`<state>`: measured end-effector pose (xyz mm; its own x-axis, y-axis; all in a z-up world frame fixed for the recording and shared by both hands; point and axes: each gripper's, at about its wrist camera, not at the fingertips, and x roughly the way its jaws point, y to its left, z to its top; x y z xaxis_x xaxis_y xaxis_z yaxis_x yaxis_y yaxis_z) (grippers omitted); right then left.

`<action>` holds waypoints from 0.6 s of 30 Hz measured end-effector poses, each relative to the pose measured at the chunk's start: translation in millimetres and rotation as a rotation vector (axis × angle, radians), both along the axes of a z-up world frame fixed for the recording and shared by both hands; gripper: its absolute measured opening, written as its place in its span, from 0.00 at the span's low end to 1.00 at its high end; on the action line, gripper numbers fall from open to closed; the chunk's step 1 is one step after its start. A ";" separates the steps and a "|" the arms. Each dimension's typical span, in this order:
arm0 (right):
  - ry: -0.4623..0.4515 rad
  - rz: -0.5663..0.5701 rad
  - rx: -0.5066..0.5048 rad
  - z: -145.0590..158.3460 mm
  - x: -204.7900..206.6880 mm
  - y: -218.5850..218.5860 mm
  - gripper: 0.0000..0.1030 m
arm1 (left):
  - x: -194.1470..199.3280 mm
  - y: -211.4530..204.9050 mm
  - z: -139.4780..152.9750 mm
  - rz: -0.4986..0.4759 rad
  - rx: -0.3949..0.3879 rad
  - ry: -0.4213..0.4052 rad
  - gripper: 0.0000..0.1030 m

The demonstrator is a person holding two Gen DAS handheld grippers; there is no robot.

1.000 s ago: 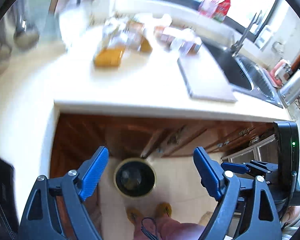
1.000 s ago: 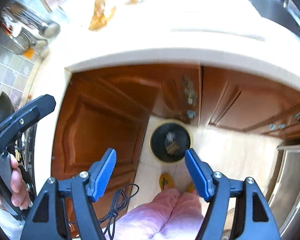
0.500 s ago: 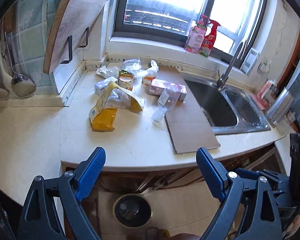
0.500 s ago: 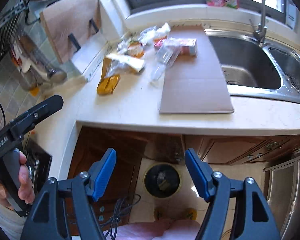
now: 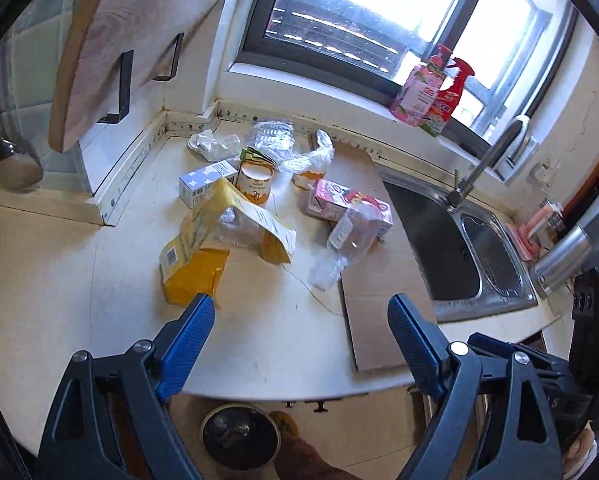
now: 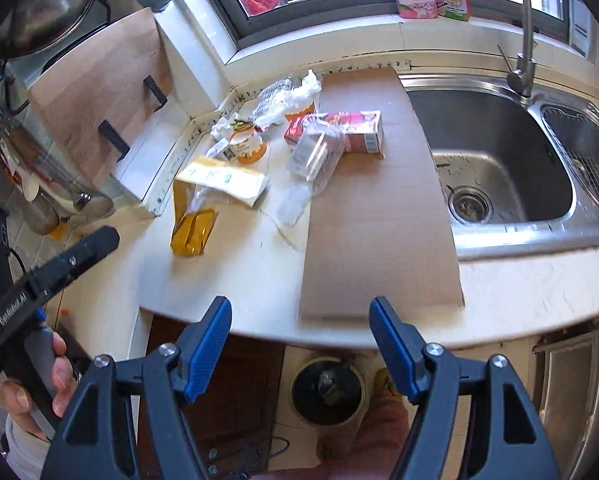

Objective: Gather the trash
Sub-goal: 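Grasp the yellow honeycomb bag with left tool while right tool grasps the plastic bottle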

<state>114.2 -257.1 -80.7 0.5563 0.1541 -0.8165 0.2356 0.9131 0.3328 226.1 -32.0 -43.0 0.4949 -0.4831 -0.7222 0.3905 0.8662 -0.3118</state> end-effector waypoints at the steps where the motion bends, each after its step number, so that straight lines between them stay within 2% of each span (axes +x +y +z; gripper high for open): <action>1: 0.001 0.002 0.012 -1.3 10.8 -4.7 0.70 | 9.4 -3.7 -2.7 0.012 -0.001 0.010 0.84; 6: 0.018 0.021 0.114 -16.2 72.6 -34.2 0.70 | 60.7 -25.4 -20.2 0.067 0.017 0.081 0.81; 10: 0.060 0.049 0.180 -38.0 120.1 -48.6 0.70 | 97.9 -37.0 -38.3 0.149 0.017 0.139 0.79; 12: 0.101 0.076 0.203 -53.0 140.9 -50.4 0.70 | 113.4 -41.0 -49.5 0.191 0.011 0.180 0.73; 13: 0.114 0.087 0.212 -58.6 148.5 -50.5 0.70 | 120.1 -43.1 -55.5 0.210 0.011 0.199 0.70; 18: 0.130 0.096 0.255 -80.8 172.3 -56.4 0.70 | 140.6 -52.5 -78.1 0.286 0.008 0.250 0.66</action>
